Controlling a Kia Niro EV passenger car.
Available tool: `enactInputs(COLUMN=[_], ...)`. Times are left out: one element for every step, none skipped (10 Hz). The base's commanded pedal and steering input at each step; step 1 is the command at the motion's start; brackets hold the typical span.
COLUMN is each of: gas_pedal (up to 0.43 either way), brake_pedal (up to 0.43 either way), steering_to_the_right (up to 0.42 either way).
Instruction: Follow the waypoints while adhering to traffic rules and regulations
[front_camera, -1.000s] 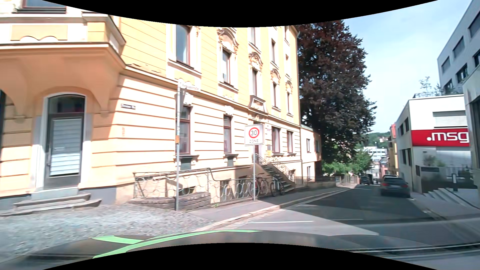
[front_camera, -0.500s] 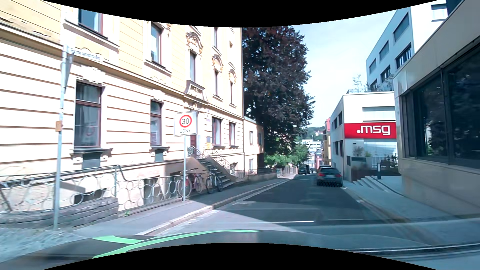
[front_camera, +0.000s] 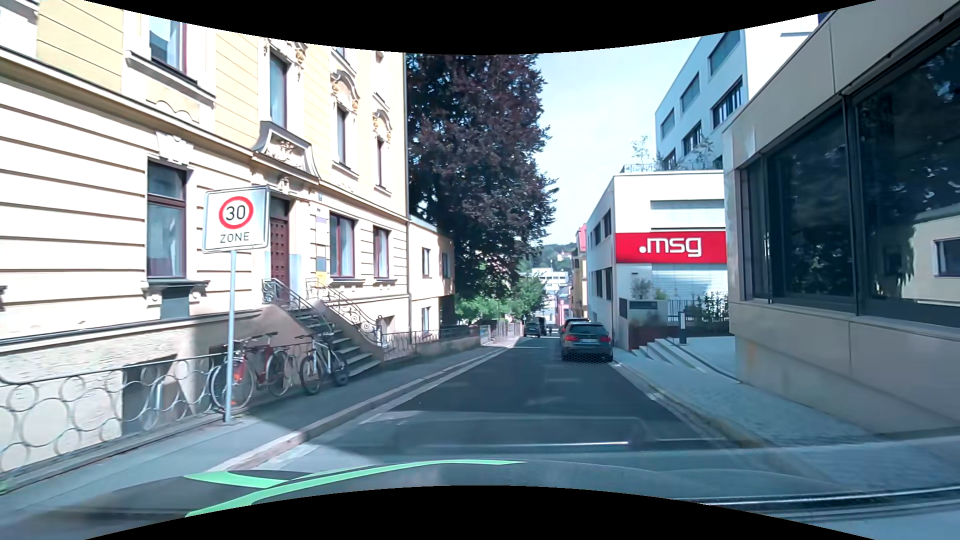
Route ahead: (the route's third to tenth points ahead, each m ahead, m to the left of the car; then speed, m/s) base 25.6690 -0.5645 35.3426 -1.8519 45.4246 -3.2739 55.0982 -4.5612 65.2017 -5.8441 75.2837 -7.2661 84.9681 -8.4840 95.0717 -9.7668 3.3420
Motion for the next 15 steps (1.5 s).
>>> enactInputs(gas_pedal=[0.039,0.039,0.039,0.039,0.039,0.039,0.039,0.028,0.000,0.000,0.000,0.000,0.000,0.000,0.000], brake_pedal=[0.000,0.000,0.000,0.000,0.000,0.000,0.000,0.000,0.000,0.000,0.000,0.000,0.000,0.000,0.000], steering_to_the_right=[0.188,0.139,0.079,0.032,-0.002,-0.038,-0.061,-0.070,-0.067,-0.048,-0.025,-0.011,0.004,0.012,0.021])
